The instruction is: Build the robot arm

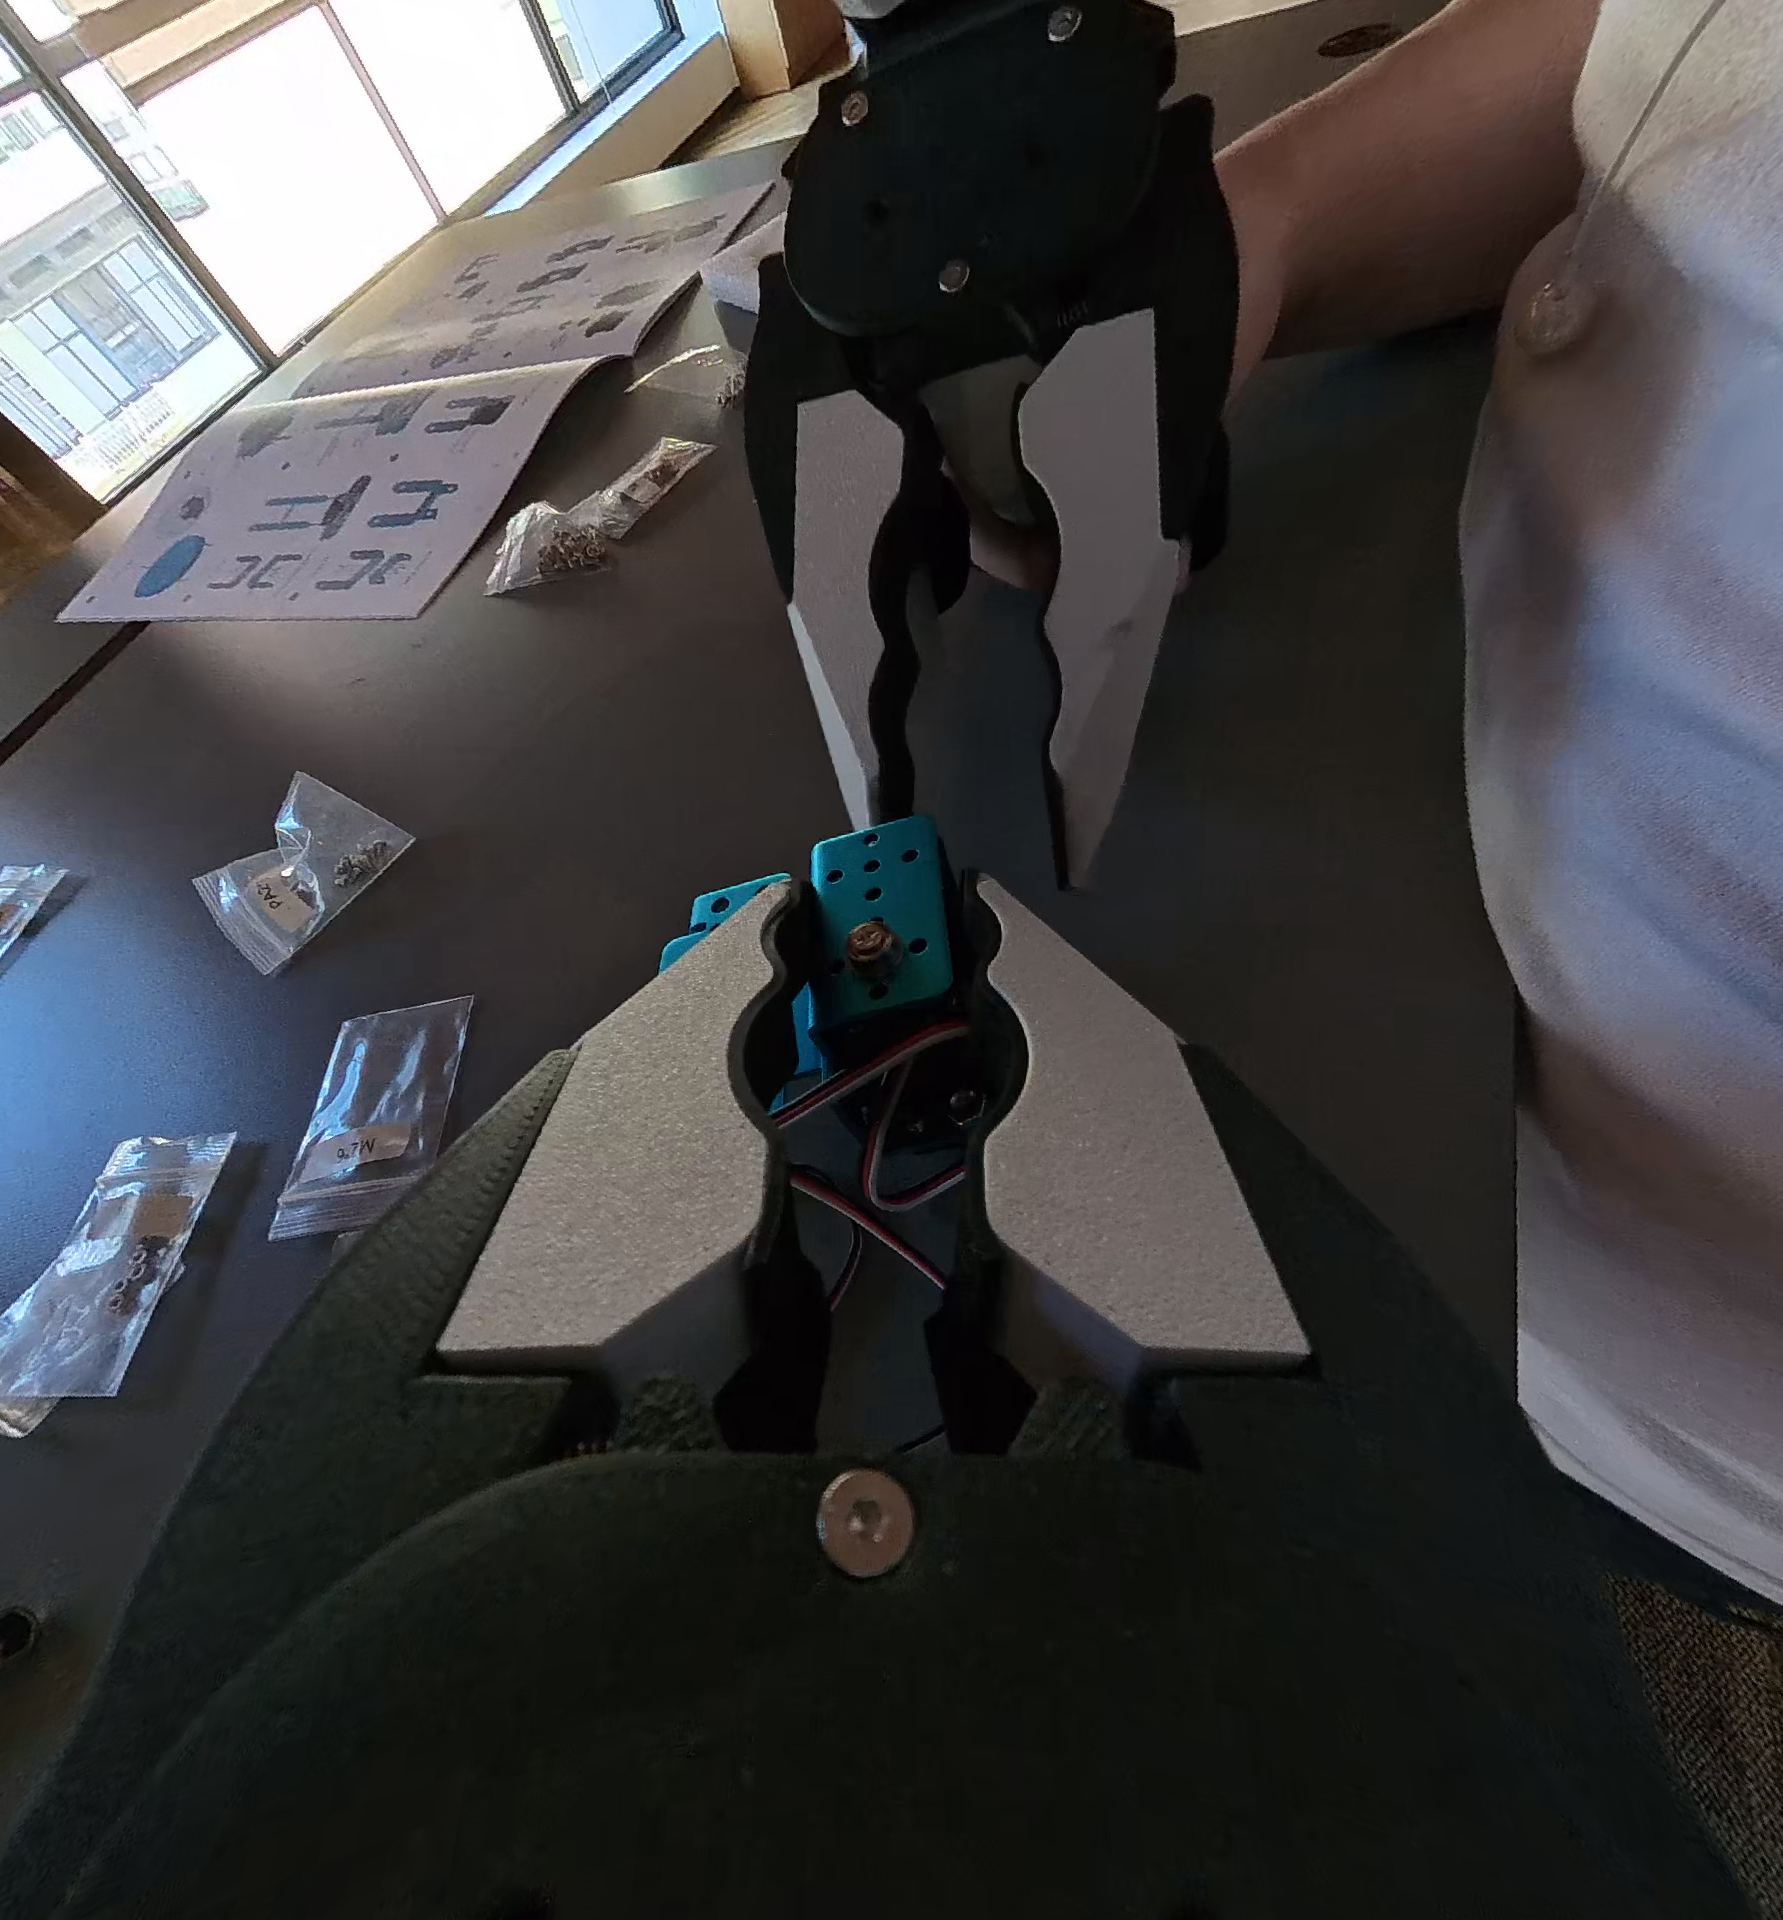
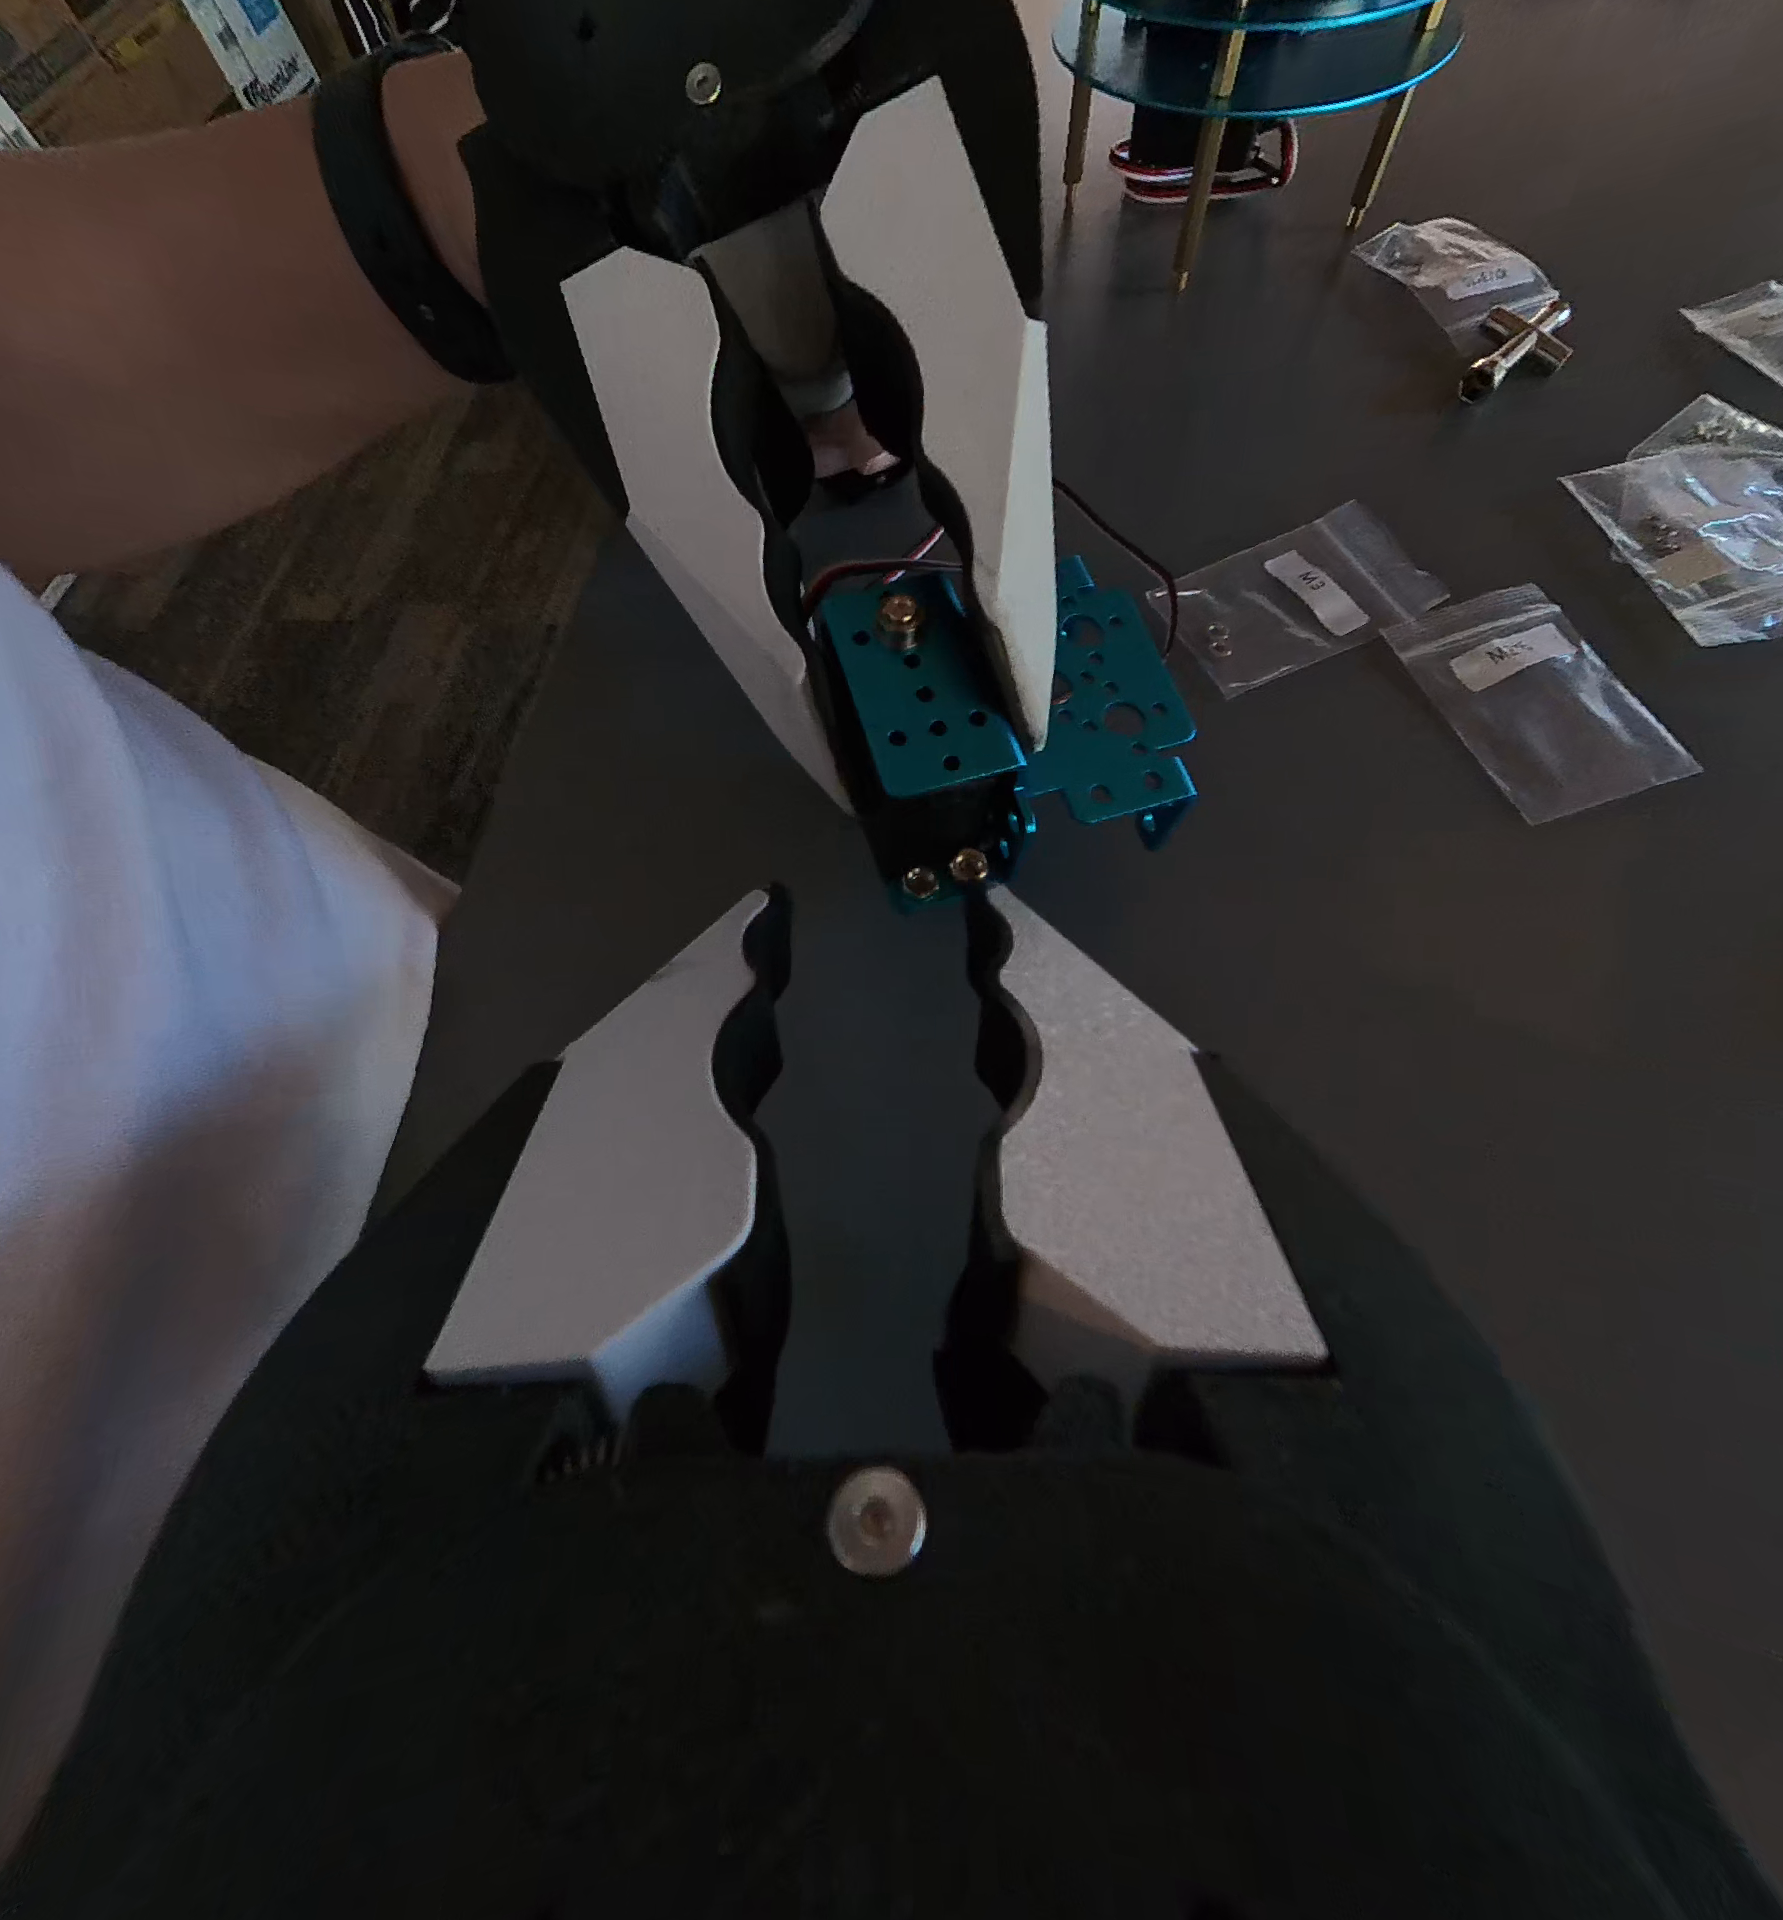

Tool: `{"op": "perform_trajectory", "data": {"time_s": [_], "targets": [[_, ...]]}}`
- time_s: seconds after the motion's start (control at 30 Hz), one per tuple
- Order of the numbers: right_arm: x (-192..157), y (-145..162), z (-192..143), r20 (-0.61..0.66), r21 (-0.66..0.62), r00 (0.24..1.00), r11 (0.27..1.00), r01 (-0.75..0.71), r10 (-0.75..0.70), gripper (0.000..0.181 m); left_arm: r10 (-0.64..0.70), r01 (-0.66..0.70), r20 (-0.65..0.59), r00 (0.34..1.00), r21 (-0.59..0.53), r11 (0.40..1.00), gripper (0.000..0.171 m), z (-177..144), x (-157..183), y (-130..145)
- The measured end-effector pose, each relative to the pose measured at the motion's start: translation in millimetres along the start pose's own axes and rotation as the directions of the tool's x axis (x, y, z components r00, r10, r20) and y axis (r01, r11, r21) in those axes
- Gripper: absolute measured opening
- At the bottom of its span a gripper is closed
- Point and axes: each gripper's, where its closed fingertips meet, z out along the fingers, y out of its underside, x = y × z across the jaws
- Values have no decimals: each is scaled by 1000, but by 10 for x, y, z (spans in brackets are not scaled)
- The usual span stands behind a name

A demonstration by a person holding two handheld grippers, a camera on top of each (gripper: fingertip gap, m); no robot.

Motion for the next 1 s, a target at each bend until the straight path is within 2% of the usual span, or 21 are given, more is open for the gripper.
{"op": "perform_trajectory", "data": {"time_s": [0.13, 0.3, 0.37, 0.63, 1.0], "targets": [[13, -17, 8, -14, 6, 1000, 1000, 14, -14, 40, 1, -1, 0, 1000, 0, 1000, 28, 2, -2, -1], [-7, 5, 18, -6, -10, 1000, 1000, 21, -21, 38, 2, -2, 2, 1000, 0, 1000, 28, 4, -3, -1], [-26, 10, 8, 7, -8, 1000, 1000, 18, -18, 30, 3, -3, 3, 1000, 0, 1000, 28, 6, -5, -2], [33, 14, -45, -15, 8, 1000, 1000, -6, 7, 36, 5, -5, -4, 1000, -15, 1000, 28, 20, -9, 0], [6, 53, -82, 22, 0, 998, 998, -56, 56, 39, 207, -210, -39, 978, -98, 973, 28, 93, 95, -28]]}}
